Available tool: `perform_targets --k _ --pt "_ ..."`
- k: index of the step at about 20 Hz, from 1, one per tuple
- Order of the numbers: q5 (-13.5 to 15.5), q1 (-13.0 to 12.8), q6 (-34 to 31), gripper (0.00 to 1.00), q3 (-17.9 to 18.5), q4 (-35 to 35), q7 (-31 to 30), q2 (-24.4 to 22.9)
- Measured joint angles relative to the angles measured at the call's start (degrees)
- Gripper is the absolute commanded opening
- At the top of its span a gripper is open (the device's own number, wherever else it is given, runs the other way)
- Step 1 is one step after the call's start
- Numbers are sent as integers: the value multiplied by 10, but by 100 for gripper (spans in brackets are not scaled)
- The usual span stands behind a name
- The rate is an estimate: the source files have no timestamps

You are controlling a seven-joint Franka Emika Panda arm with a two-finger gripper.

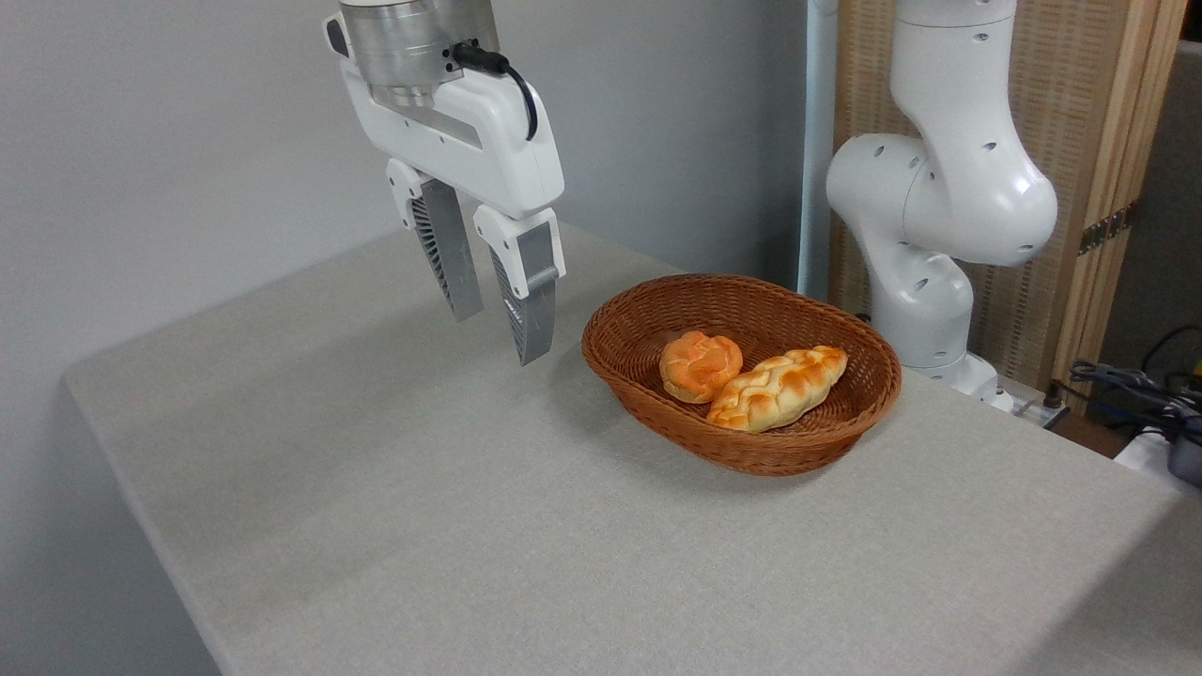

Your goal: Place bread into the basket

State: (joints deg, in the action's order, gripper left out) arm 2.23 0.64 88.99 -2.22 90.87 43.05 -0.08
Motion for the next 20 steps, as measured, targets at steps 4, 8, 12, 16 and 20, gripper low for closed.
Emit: perform_targets --k 4,8,12,16,20 --pt "0 -2 41 100 0 17 -5 -3" --pt "0 -5 54 100 -2 31 -5 -9" --pt "0 -21 55 100 -3 34 -6 -12" --pt "0 -25 44 100 -3 37 -15 -15" --pt "0 -24 35 100 -3 37 -24 -16"
